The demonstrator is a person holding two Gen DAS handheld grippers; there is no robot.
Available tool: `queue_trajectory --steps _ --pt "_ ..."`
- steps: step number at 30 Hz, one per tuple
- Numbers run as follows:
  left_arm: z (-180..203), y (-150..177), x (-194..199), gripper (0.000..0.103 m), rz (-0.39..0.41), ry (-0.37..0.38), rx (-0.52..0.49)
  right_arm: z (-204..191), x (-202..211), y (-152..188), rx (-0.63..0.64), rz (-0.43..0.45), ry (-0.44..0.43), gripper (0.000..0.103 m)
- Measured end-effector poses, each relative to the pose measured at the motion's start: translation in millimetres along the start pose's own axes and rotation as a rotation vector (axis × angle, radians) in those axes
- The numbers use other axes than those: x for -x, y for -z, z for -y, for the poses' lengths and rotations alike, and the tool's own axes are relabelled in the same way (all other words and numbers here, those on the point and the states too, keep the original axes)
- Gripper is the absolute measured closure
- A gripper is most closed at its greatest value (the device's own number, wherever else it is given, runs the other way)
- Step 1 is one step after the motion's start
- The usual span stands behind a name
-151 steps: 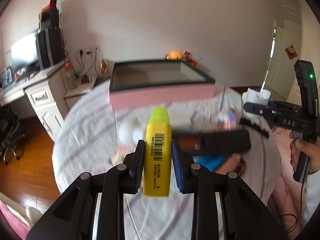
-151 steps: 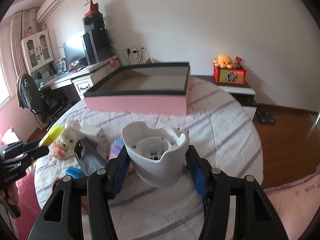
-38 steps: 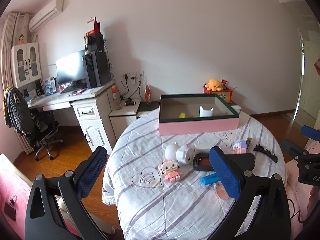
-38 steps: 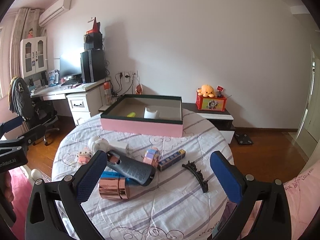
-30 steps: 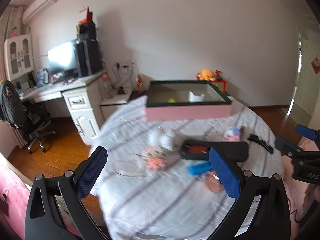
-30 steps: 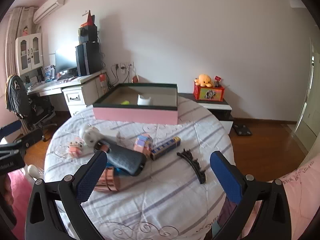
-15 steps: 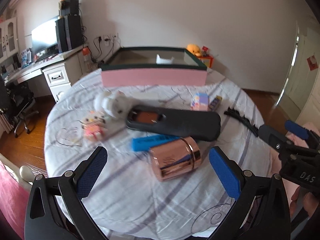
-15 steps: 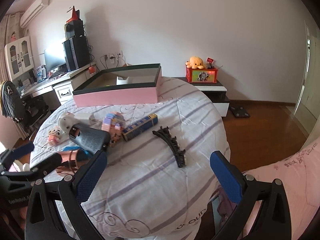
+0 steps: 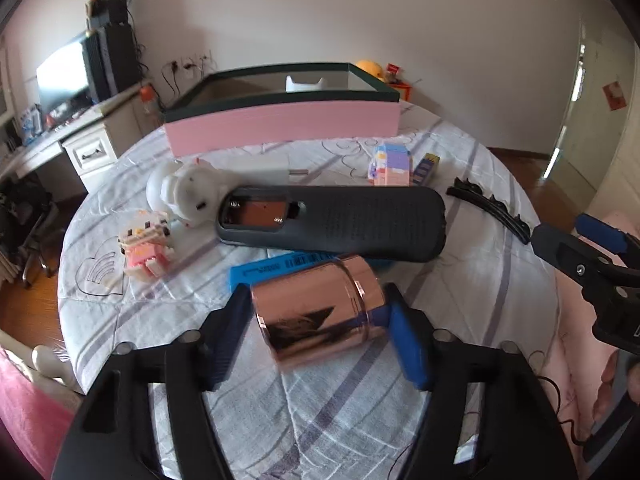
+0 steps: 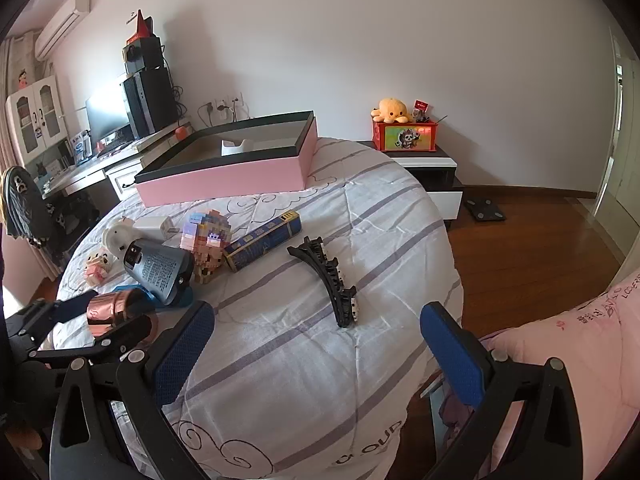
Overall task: Organize rigid objects
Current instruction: 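Grasp the rose-gold cylinder with the left tool while the right tool grasps the black hair clip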
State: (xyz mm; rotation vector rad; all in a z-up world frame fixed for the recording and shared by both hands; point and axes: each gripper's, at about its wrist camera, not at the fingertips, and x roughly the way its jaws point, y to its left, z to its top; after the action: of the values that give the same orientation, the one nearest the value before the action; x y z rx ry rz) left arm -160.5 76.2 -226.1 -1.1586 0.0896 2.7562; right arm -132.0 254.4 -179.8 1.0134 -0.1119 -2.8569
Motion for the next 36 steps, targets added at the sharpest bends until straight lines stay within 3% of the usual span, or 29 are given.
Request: queue_trajectory --steps 6,16,25,28,30,32,34,36 --pt "-10 1 9 0.048 0.017 0.022 -0.021 -8 -5 0 0.019 -0.014 0.003 0.0" --pt "-50 4 32 0.048 0.053 0.016 0.006 -14 -26 2 0.046 -0.059 0.053 0.0" --pt "-82 2 35 0.048 0.079 -0.02 0.042 3 -60 -9 0.067 -0.083 0.1 0.001" --pt "-87 2 31 0.048 0.074 -0.015 0.053 1 -68 -12 0.101 -0.087 0.085 0.014" --pt "-89 1 28 0.048 0.07 -0.016 0.055 -2 -75 -11 0.116 -0.106 0.059 0.032" --pt "-89 0 26 0.048 0.068 -0.013 0.054 -3 -76 -12 0.123 -0.105 0.048 0.035" --pt "-88 -1 24 0.048 0.064 -0.008 0.052 -5 -76 -13 0.132 -0.107 0.026 0.046" --pt "-87 -1 23 0.048 0.065 -0.005 0.054 -7 -75 -13 0.142 -0.111 -0.002 0.073"
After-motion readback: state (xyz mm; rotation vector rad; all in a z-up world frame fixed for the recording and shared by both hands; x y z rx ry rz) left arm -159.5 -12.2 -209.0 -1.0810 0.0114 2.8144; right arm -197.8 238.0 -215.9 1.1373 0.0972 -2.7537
